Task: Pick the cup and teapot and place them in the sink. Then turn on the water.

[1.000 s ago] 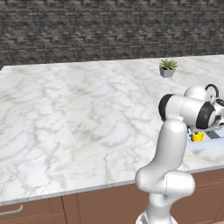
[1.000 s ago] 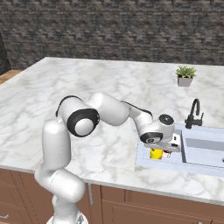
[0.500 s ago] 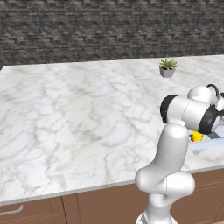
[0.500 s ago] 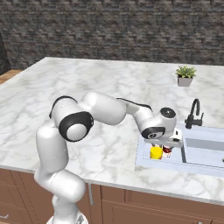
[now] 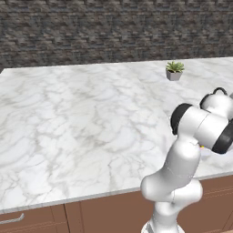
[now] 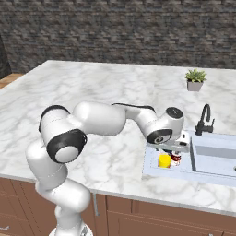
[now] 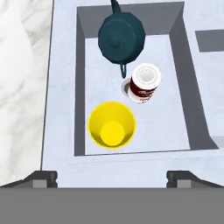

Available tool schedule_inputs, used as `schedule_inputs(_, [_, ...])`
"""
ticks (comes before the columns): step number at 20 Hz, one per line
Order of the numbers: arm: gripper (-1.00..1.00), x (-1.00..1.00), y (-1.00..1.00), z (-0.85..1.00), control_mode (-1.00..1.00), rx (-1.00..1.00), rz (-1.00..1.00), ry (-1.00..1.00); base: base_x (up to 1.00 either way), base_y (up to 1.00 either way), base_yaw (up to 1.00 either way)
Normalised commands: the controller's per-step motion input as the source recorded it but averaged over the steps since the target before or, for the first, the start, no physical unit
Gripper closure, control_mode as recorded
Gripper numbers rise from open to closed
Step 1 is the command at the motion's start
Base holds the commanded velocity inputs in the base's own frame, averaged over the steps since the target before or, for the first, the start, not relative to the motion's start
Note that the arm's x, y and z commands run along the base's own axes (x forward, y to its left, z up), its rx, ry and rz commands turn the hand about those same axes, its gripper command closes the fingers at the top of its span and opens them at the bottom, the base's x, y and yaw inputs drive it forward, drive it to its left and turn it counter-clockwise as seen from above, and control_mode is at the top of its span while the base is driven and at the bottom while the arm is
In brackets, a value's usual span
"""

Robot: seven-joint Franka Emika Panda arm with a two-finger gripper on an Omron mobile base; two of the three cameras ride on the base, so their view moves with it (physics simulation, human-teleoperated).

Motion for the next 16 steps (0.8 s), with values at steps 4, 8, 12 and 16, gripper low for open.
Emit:
schedule_inputs(4, [-1.0, -0.19, 0.54, 0.29, -1.0, 0.0, 0.0, 0.0, 0.0, 0.0, 0.0])
schedule_inputs(8, [-1.0, -0.17, 0.62, 0.27, -1.0, 0.0, 0.0, 0.0, 0.0, 0.0, 0.0])
schedule_inputs(12, [-1.0, -0.12, 0.65, 0.27, -1.0, -0.01, 0.0, 0.0, 0.0, 0.0, 0.0])
schedule_inputs(16, [-1.0, -0.08, 0.58, 0.31, -1.0, 0.0, 0.0, 0.0, 0.0, 0.0, 0.0])
